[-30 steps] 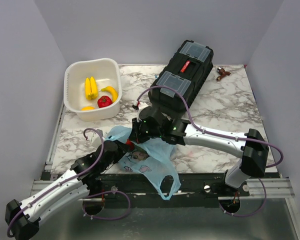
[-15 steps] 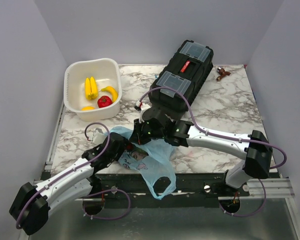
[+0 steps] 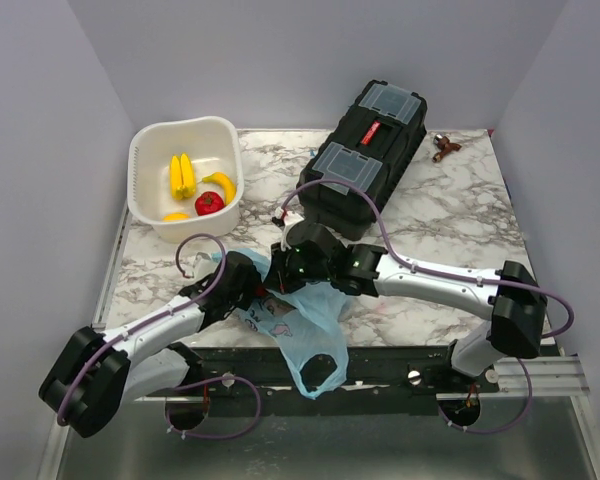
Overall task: Take the fake fruits out of the plastic bag
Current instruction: Take out the fake fruit from the plastic bag.
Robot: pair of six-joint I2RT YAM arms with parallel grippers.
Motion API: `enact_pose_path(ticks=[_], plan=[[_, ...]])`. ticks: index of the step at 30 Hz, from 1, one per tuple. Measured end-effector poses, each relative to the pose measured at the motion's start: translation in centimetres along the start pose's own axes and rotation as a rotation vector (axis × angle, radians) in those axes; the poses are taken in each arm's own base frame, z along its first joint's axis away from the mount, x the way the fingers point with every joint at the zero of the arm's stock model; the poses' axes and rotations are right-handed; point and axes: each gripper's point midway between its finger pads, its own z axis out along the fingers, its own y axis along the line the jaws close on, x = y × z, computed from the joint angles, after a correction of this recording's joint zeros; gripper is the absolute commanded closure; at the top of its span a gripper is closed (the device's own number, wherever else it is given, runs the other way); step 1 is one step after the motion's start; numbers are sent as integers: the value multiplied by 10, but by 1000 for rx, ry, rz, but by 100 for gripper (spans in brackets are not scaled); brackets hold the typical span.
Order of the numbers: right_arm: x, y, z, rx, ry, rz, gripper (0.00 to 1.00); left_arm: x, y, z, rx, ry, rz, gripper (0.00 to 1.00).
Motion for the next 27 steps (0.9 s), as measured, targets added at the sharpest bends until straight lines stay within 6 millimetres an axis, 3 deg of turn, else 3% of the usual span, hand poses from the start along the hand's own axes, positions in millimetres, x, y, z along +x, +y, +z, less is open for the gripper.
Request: enact_pose_path(ticks=[4, 10, 20, 27], plan=[[5, -5, -3, 10, 5, 0, 99, 3, -7, 2, 33, 17, 19, 61], [8, -17, -14, 50, -18, 0, 99, 10, -16, -9, 100, 67, 132, 62], [9, -34, -28, 113, -69, 3, 99, 42, -50, -75, 412, 287, 388, 61], [-1, -41, -37, 156, -129, 18, 99, 74, -39, -120, 591, 515, 523, 61]])
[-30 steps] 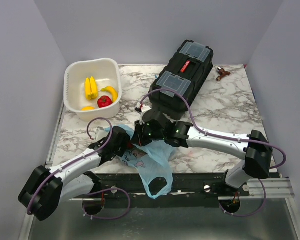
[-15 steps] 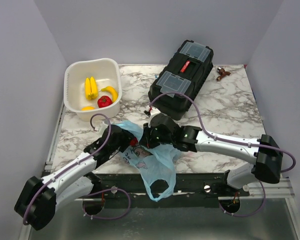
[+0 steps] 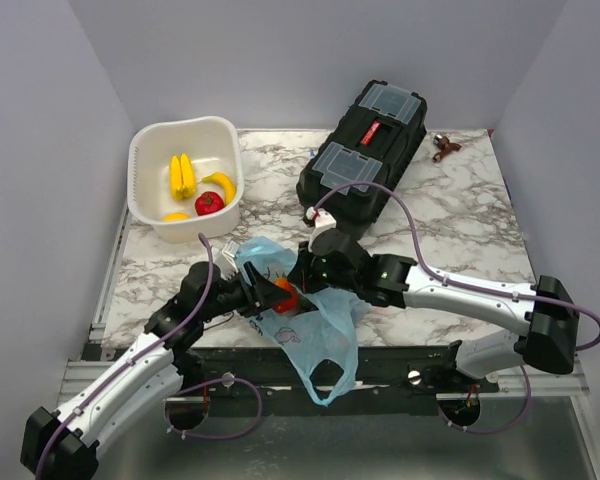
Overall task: Take the fake fruits out of the plastic bag
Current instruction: Take out the fake fruit from the plastic bag, then place the fake fruit in the bin.
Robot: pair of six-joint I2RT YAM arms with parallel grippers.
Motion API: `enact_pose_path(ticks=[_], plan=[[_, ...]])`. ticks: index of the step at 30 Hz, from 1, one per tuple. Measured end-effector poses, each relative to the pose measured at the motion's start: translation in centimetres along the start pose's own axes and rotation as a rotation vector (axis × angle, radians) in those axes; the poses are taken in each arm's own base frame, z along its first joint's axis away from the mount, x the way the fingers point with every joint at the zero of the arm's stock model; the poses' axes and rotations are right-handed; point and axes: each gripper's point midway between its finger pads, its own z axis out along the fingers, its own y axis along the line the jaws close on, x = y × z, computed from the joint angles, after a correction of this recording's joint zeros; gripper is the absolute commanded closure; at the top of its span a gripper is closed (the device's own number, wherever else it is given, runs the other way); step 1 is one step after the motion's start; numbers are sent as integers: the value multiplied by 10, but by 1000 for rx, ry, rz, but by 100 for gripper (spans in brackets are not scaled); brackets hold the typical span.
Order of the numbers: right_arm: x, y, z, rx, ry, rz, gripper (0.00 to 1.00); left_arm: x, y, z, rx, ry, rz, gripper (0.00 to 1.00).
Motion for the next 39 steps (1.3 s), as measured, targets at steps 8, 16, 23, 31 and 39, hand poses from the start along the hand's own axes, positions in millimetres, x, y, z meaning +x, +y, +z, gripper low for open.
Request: enact_pose_path(ticks=[8, 16, 23, 31, 39], plan=[[-17, -22, -11, 119, -95, 27, 99, 27, -34, -33, 171, 127, 131, 62], [-12, -53, -16, 265, -110, 41, 99, 19, -115, -81, 328, 138, 315, 65], [23, -88, -37, 327, -73, 69, 99, -10, -157, -121, 266, 1, 457, 65], [10, -84, -69, 265, -152, 108, 99, -88, -117, -119, -169, -276, 498, 71], [5, -84, -77, 255, -171, 97, 99, -166, -65, -99, -506, -394, 479, 72]])
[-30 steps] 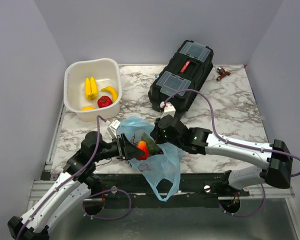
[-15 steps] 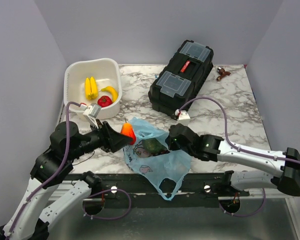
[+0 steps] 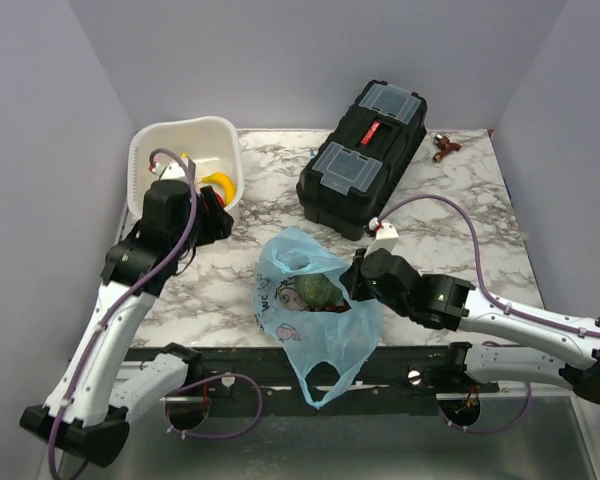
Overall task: Take the fake fruits out of the plastic bag
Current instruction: Place the fake fruit in the bin.
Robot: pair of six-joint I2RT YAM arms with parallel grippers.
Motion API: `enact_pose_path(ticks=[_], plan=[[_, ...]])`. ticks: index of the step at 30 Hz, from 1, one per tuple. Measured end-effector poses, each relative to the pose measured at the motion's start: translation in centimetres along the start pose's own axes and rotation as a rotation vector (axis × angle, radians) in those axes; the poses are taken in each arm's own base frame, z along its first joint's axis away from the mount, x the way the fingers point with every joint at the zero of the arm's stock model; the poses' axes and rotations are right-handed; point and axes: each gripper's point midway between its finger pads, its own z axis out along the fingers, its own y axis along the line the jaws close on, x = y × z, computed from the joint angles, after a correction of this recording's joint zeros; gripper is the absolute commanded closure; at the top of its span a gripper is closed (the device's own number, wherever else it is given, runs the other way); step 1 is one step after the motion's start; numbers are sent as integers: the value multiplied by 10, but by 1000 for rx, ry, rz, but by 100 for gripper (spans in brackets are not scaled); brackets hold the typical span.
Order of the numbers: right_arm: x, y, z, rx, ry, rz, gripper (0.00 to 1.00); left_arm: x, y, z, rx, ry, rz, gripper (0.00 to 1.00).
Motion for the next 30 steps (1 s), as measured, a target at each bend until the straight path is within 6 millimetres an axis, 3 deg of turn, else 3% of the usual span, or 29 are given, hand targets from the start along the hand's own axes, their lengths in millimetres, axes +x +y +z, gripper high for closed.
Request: enact_pose_path(ticks=[11, 17, 20, 23, 26, 30], plan=[[6, -9, 7, 41, 15, -78, 99, -60, 79, 95, -328, 31, -43, 73], [9, -6, 16, 39, 24, -110, 99, -88, 121, 178, -444, 114, -47, 74], [14, -5, 22, 38, 43, -127, 99, -79, 142, 218, -480, 182, -47, 74], [15, -3, 23, 32, 44, -129, 99, -56, 159, 240, -511, 261, -46, 71], [15, -2, 23, 27, 47, -127, 99, -38, 172, 252, -534, 321, -48, 57], [15, -2, 23, 24, 45, -125, 99, -33, 175, 254, -525, 339, -61, 38]])
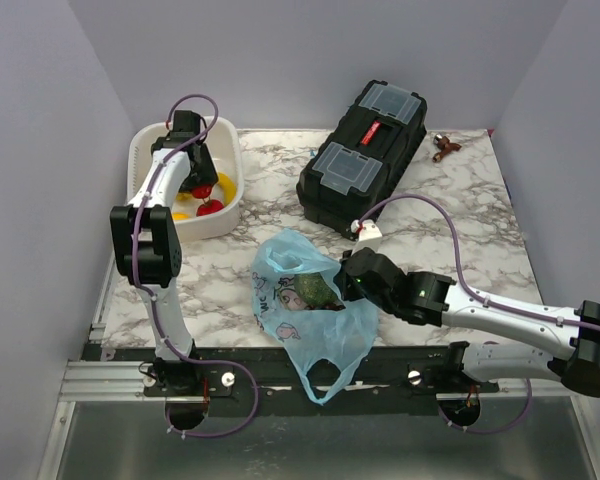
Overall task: Take the fake fruits out of the plastic bag
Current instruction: Place the fake fruit in the bin.
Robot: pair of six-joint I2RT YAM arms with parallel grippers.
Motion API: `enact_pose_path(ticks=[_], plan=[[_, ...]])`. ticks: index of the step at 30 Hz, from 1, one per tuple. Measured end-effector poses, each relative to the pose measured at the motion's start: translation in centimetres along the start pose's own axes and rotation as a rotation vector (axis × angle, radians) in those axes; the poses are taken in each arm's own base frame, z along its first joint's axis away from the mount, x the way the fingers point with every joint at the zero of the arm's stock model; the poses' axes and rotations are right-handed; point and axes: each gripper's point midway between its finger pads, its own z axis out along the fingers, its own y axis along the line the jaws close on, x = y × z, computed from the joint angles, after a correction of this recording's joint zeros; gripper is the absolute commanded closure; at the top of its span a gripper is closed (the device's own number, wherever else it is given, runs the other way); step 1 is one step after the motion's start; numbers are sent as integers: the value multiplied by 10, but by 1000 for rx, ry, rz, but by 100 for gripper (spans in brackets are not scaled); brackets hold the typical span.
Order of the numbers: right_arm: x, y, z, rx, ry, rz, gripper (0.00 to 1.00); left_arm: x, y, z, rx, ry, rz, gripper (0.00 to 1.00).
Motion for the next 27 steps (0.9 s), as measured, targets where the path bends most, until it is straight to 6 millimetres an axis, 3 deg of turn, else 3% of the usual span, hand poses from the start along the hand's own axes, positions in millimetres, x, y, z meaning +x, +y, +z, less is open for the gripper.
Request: enact_pose_path(ticks=[2, 6, 14, 15, 18, 19, 22, 25, 27], plan=[[0, 0, 0, 1, 1, 0, 99, -2, 1, 1, 18, 2, -16, 26], [0, 0, 0, 0, -1, 0, 99, -4, 6, 2, 30, 9, -45, 11], [1, -1, -1, 4, 9, 7, 97, 0, 9, -4, 59, 28, -82, 9], [1, -1, -1, 5, 10, 8, 92, 2, 8, -11, 77, 31, -87, 9], [0, -1, -3, 17, 14, 21, 53, 8, 2, -47, 159, 6, -110, 11], [-2, -1, -4, 25, 17, 26, 44, 8, 0, -61, 193, -12, -115, 12], [-9, -1, -7, 52, 26, 28, 13, 28, -16, -118, 384, -73, -134, 12], [-13, -3, -12, 81, 41, 25, 2, 56, -36, -175, 562, -132, -97, 12], [-11, -9, -19, 109, 71, 21, 0, 82, -53, -197, 660, -139, -42, 12]])
